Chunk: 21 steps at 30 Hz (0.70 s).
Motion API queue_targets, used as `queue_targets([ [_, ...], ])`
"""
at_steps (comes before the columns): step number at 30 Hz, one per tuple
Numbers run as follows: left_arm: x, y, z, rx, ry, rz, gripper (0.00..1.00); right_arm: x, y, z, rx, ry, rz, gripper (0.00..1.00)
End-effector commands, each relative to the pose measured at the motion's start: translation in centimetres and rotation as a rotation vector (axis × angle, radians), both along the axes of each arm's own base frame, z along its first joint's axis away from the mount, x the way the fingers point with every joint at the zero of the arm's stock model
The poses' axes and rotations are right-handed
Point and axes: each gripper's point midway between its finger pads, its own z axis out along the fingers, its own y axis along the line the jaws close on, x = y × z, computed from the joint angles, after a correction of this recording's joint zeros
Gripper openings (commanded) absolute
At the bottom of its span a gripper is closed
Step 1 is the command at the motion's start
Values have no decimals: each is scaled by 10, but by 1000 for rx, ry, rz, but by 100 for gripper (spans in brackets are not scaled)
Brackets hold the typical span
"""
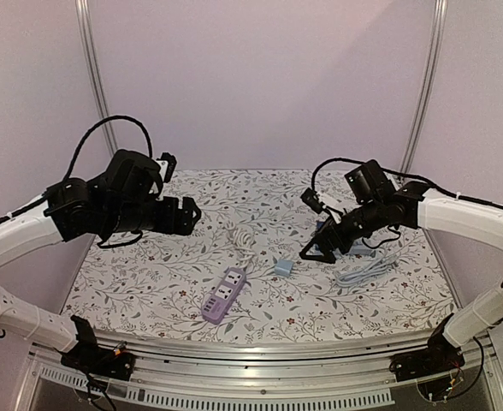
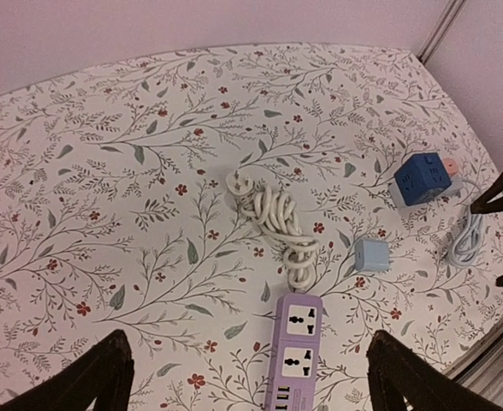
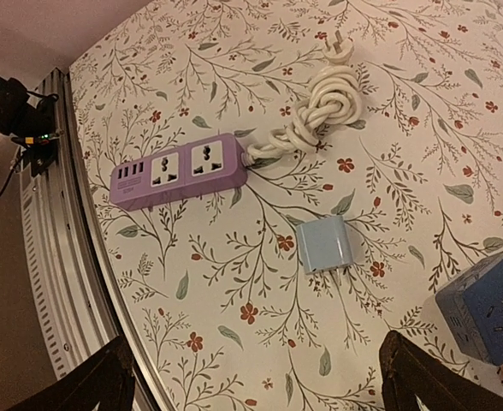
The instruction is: Insert the plug
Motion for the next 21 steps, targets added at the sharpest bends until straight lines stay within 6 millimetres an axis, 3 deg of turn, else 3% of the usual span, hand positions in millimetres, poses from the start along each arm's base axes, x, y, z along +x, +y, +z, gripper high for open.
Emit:
queue_targets([
  [1,5,-10,4,-28,11,-46,94,-2,12,-27,-93,-30,109,99],
  [11,3,-18,-1,-52,42,-79,92,14,39,-85,-201,-50,96,99],
  [16,1,-33,-9,-157,110,-151,92,31,43,-96,-225,-50,10,99],
  [21,6,-37,-5,-207,112,-168,92,37,42,-110,-264,-57,-8,99],
])
